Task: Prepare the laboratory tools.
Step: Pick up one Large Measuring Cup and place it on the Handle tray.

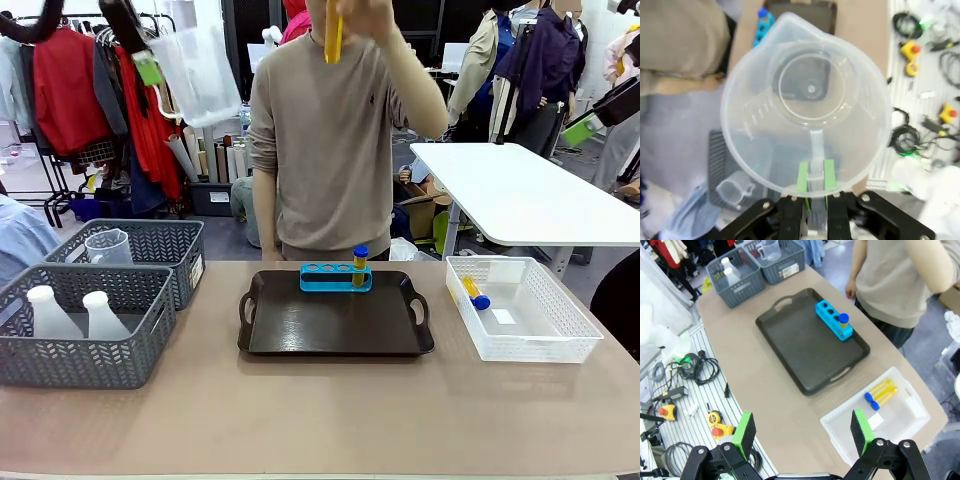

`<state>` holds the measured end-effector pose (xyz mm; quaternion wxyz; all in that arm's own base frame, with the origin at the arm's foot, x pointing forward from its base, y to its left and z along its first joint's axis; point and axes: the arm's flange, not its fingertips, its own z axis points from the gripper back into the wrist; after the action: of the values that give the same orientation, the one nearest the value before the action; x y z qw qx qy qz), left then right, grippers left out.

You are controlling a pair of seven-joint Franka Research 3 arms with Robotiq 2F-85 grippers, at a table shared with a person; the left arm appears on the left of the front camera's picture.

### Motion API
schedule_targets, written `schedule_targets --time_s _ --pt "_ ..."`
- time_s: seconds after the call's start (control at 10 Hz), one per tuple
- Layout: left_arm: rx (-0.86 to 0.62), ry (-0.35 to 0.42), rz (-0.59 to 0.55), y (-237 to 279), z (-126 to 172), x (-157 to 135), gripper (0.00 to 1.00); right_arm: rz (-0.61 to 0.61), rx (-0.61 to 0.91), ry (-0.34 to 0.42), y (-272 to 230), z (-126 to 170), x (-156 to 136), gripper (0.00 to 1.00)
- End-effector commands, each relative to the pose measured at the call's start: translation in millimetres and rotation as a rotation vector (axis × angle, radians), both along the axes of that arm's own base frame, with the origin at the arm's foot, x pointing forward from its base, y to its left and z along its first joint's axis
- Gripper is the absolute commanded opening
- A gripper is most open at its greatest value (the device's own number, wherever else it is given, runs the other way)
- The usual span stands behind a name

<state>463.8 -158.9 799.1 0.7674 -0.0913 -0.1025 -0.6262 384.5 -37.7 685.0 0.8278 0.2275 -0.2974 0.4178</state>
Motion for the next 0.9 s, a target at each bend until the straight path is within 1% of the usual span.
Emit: schedule_targets --time_s 0.0,0.2,0.4,0.8 --pt "0.036 -0.006 -0.074 -17 -22 -12 0.0 0.009 0.012 -0.01 1 1 0 1.0" --pt "0.033 0.017 -0.1 -30 -33 -14 0.0 0.009 0.012 -0.01 1 1 0 1.0" --pt "0.036 0.026 -0.093 -26 -36 -13 0.0 0.009 0.012 -0.01 1 1 0 1.0" --pt "0.043 0.012 -0.07 -17 -34 -11 0.0 0.009 0.012 -0.01 1 1 0 1.0"
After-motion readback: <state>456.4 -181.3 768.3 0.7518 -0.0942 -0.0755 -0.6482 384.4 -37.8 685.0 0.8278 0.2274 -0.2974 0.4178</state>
